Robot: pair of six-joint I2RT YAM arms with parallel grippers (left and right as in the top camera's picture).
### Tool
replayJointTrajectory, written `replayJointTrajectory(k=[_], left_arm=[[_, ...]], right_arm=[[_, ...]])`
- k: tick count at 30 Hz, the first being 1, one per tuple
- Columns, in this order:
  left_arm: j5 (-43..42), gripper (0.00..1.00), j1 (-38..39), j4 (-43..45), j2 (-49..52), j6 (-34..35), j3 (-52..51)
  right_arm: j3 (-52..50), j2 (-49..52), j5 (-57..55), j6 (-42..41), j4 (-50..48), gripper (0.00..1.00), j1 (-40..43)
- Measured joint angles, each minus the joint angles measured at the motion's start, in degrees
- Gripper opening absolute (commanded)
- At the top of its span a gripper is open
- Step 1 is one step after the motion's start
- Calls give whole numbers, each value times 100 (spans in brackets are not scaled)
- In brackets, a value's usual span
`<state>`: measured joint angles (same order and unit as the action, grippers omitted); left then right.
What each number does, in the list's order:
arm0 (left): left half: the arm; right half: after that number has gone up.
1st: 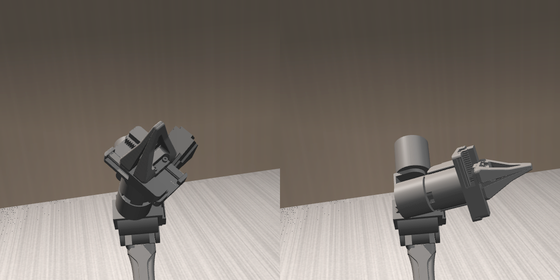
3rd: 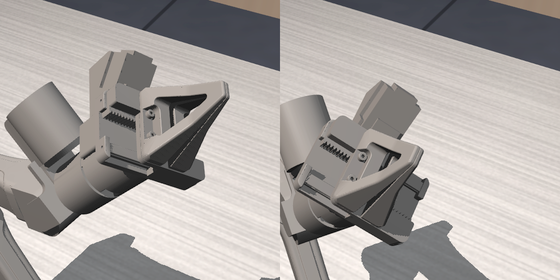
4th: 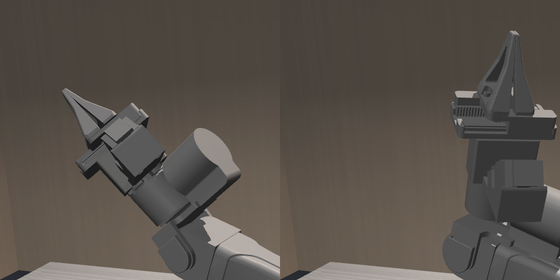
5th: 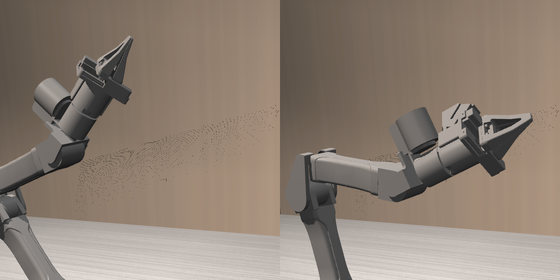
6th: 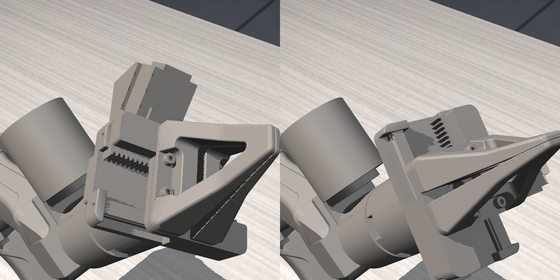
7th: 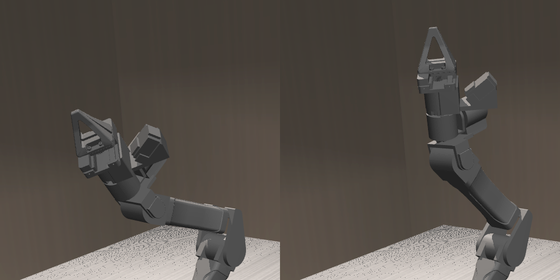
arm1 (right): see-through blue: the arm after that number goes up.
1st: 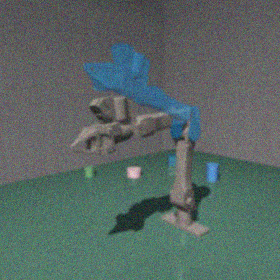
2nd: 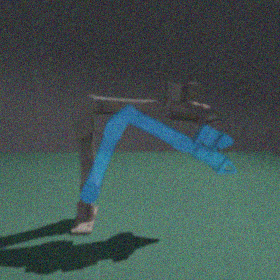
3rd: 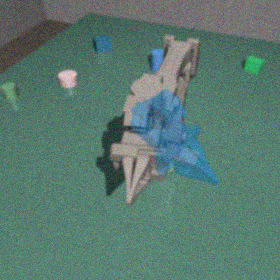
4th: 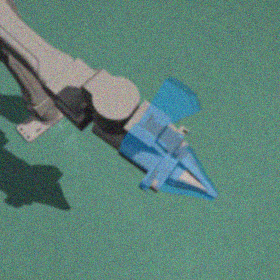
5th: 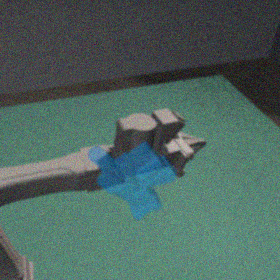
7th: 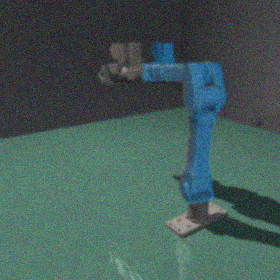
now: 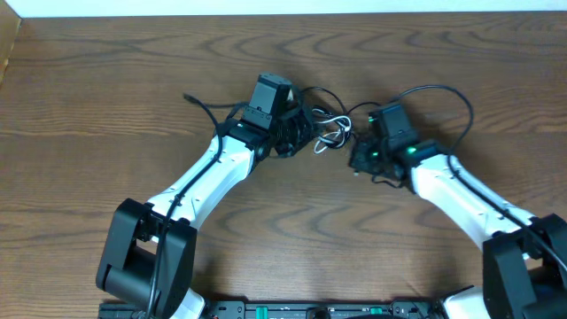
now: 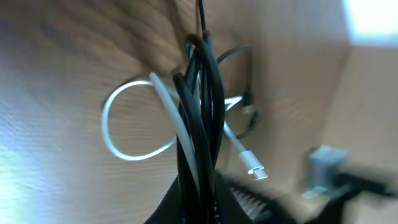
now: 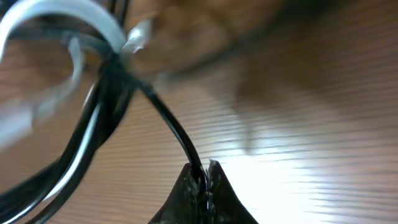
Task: Untangle cables
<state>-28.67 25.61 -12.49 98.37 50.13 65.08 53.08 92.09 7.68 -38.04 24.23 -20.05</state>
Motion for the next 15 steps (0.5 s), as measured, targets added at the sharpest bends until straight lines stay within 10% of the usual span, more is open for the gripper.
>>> replayJointTrajectory(k=[15], left_arm=[[-562,7,-17,-748,0,-5313,-2]], right_arm=[[0,-120,1296,1958,35,1,839]])
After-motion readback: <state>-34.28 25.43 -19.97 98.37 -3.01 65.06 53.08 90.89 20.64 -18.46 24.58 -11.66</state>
